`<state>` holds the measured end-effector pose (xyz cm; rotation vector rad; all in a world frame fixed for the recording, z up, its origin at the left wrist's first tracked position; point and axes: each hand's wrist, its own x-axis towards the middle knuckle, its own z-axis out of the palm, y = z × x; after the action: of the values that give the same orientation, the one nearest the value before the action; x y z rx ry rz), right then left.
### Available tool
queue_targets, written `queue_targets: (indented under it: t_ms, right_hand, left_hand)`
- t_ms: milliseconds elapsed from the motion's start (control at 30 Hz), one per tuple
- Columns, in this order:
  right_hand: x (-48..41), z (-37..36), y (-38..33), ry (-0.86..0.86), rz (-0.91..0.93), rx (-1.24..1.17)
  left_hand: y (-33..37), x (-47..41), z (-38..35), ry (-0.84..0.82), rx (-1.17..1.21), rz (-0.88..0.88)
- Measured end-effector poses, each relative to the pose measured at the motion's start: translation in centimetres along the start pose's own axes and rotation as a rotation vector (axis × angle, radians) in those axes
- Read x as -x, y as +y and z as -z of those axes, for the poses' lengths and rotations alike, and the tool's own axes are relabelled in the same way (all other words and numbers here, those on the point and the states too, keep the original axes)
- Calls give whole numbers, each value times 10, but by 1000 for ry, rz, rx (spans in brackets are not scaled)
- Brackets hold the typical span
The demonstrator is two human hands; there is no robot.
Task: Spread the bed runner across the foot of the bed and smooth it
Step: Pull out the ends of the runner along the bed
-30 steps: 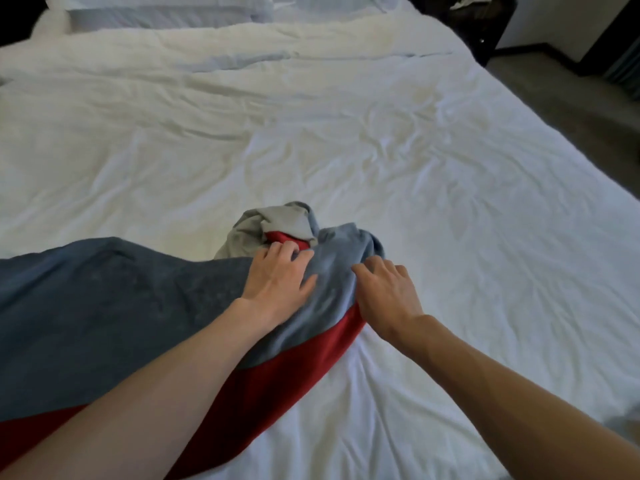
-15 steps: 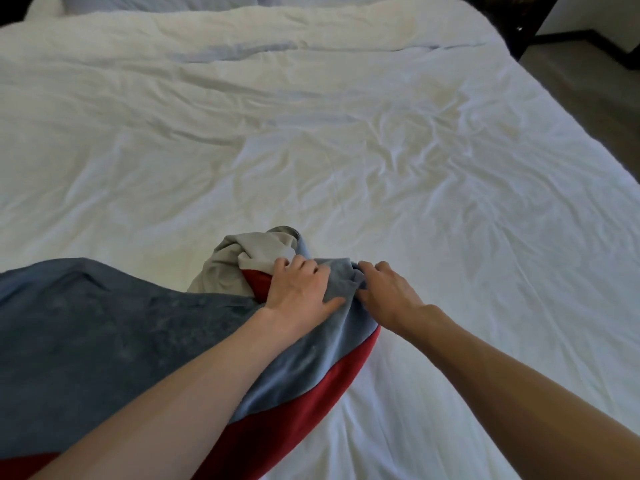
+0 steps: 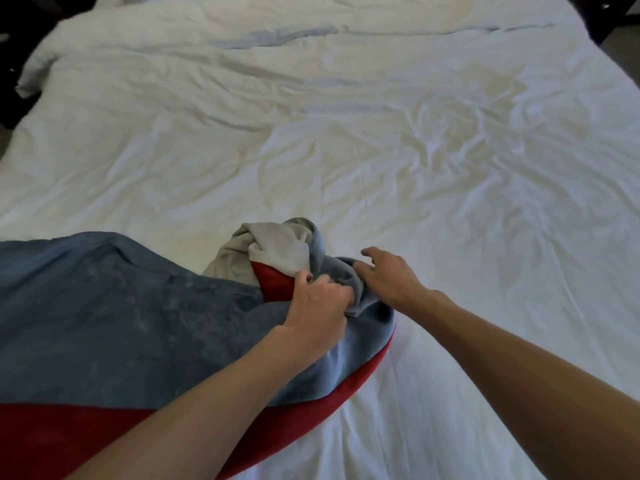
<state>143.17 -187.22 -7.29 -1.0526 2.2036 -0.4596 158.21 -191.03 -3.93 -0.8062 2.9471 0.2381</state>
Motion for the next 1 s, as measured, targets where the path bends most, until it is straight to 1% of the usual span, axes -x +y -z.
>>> queue_targets:
  t_ms: [100,167,300,433,567,633,833,900,1000]
  right_hand:
    - [-8,-10,-6,-96,-13,36]
    - [-9,-16,-8,-126,-50,63]
    - [-1,-21,-10,-87,-48,142]
    - [15,-10,0,6,-30,196]
    - [37,8,22,94,-62,186]
    - [50,19,37,153,-91,166]
    - [91,54,85,323,-184,139]
    - [106,57,99,337,-206,136]
    - [123,48,115,335,-192,134]
  left_hand:
    - [-2,16,-3,85,84,-89]
    - [-6,25,-3,92,101,-97]
    - [-2,36,-3,50,111,-67]
    - [18,34,-2,7,133,38]
    - [28,13,-1,8,302,268]
    - [31,3,-1,-23,291,334]
    - [64,-22,-13,-112,246,271]
    - [81,-30,-18,-117,211,228]
    - [104,-43,-24,-113,175,171]
